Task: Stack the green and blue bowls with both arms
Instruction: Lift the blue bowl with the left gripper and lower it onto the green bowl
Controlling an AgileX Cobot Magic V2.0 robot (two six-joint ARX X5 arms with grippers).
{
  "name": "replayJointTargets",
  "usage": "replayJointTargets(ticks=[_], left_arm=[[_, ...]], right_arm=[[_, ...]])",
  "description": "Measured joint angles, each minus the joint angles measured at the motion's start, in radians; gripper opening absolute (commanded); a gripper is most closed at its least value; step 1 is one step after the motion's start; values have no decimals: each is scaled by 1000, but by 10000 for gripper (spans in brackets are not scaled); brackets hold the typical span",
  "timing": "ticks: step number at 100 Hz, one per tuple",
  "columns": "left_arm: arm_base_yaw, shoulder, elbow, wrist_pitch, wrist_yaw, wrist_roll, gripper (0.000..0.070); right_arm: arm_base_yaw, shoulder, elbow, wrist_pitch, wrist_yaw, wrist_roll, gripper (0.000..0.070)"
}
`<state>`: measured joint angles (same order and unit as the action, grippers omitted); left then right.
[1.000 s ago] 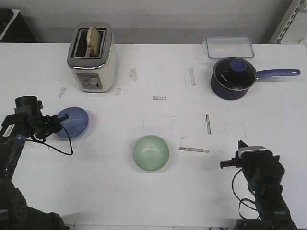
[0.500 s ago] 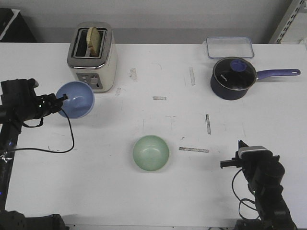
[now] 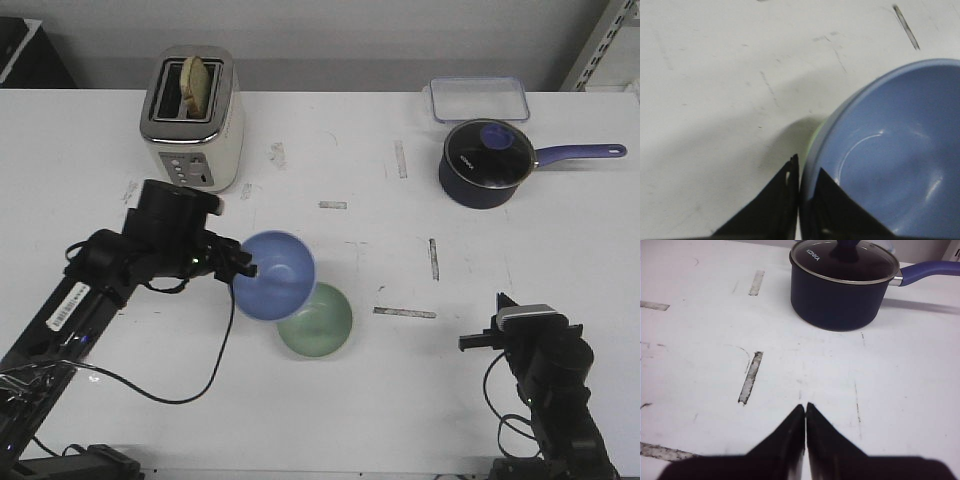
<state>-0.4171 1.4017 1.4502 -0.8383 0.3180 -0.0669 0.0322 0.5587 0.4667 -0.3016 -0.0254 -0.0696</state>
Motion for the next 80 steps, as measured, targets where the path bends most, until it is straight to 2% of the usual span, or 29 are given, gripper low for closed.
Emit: replayJointTargets(ticks=[13,27,49,73,77,80], left_arm=[[-104,62,0,0,0,53,1],[-156,145,0,2,0,70,1],[-175,227,0,35,-4,77,1],[-175,241,0,43,-52,77,5],[-175,241,0,48,-53,77,25],[-176,241,0,50,-53,77,66]], right_arm=[[0,0,0,0,0,0,0],[0,0,0,0,0,0,0],[0,0,0,0,0,0,0],[0,0,0,0,0,0,0],[0,0,0,0,0,0,0],[0,0,0,0,0,0,0]])
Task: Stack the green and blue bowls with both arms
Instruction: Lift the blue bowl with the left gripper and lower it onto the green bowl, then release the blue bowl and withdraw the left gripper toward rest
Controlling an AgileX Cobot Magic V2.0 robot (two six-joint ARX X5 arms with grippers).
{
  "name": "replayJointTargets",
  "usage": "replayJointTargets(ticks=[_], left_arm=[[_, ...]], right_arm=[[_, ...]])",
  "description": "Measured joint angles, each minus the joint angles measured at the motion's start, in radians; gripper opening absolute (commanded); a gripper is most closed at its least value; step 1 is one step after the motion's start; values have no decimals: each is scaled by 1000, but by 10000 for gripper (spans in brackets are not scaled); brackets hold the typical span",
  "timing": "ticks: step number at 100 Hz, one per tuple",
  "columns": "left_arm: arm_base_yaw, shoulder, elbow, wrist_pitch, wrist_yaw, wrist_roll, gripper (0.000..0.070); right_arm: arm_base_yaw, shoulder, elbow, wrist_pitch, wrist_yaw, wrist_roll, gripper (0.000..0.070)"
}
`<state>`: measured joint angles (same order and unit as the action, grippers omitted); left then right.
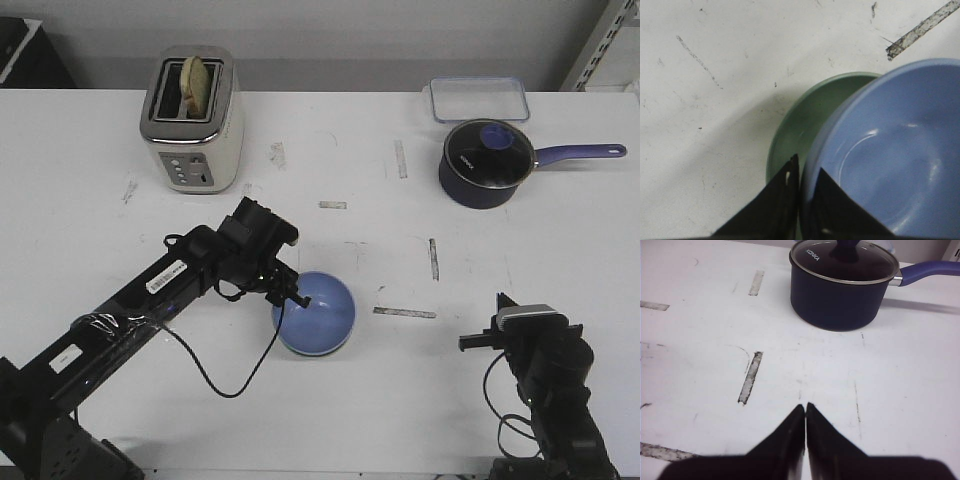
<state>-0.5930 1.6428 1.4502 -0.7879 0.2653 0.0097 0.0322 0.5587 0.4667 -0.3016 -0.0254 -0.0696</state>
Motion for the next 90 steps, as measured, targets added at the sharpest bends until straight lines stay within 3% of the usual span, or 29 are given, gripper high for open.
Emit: replayJointTargets(ticks=[23,31,56,66,90], left_arm=[[-3,0,0,3,0,-1,548],[-7,0,0,3,1,-1,630],[-6,0,0,13,-1,-1,606],[6,-4,8,-2,-37,-1,588],[79,-103,52,3,-229,0,221]], right_arm=[[0,0,0,0,0,0,0],[0,0,0,0,0,0,0],[0,0,0,0,0,0,0],[0,0,0,0,0,0,0],[0,0,0,0,0,0,0]])
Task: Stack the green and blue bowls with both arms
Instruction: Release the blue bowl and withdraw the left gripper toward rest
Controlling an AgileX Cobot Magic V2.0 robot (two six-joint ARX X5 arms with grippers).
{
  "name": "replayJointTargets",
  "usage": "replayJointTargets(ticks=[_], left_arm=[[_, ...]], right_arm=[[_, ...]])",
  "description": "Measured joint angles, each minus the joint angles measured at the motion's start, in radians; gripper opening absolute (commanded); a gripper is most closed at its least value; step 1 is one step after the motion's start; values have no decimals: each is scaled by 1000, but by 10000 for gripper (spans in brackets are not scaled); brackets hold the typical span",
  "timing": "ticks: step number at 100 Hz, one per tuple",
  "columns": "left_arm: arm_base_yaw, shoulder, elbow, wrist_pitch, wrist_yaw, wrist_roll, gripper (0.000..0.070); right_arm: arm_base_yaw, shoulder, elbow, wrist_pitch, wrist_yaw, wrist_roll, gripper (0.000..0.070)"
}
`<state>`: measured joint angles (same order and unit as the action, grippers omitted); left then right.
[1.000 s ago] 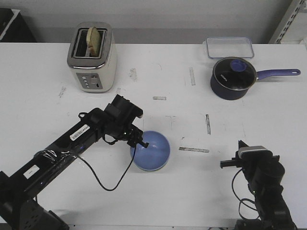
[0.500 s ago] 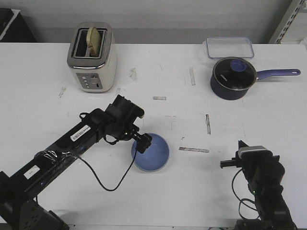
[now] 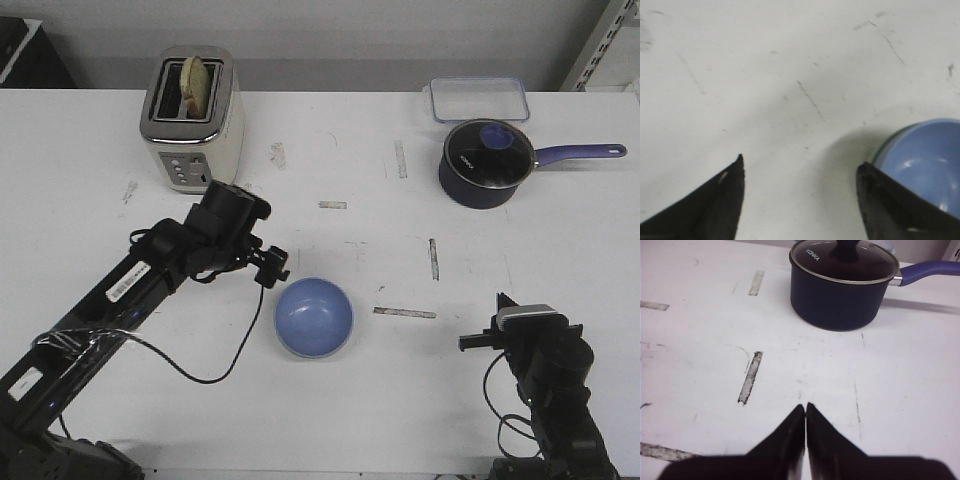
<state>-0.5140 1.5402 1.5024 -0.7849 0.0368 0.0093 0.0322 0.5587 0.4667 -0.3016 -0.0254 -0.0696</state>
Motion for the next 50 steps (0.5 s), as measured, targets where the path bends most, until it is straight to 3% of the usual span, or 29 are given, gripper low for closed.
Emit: replayJointTargets(ticks=[13,25,41,50], left_arm=[[72,-50,4,-6,-23,0,132],[149,-76,4,-66,-27,0,1],[260,-111,3,-180,-30,0,0],[328,-154,-42,-171,-31,-1,0]], right_arm=[[0,0,0,0,0,0,0],[0,0,0,0,0,0,0],[0,0,0,0,0,0,0],[0,0,0,0,0,0,0]])
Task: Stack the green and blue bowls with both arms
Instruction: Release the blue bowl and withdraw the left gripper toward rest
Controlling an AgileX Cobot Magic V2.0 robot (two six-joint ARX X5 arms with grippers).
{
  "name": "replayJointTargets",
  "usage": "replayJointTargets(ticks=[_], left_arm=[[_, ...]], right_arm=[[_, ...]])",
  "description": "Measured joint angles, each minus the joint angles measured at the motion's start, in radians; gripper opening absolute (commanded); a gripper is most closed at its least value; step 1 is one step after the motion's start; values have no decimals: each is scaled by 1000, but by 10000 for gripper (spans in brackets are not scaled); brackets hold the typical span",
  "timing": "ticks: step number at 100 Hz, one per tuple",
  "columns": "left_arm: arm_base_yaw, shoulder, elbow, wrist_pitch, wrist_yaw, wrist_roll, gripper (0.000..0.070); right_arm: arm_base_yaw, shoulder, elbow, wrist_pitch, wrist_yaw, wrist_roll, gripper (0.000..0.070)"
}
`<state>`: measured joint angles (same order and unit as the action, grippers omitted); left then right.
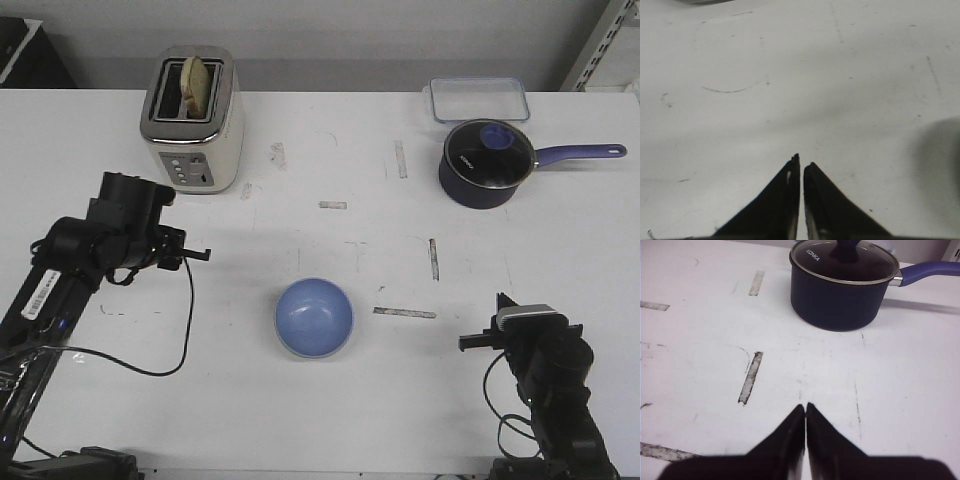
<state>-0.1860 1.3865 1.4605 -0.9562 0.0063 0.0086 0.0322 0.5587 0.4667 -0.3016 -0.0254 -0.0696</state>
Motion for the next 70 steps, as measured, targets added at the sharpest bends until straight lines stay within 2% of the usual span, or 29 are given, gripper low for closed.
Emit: replayJointTargets(ticks=[11,30,47,70], left_arm=[[80,-107,-162,89,-1,-6,0],[190,-374,-534,347,-2,-11,0],[201,-597,-784,512,-1,-1,0],[201,-831,-928,713,-11,58,0]], right_arm=[[0,0,0,0,0,0,0],[0,0,0,0,0,0,0],[0,0,0,0,0,0,0],[0,0,0,1,0,0,0]])
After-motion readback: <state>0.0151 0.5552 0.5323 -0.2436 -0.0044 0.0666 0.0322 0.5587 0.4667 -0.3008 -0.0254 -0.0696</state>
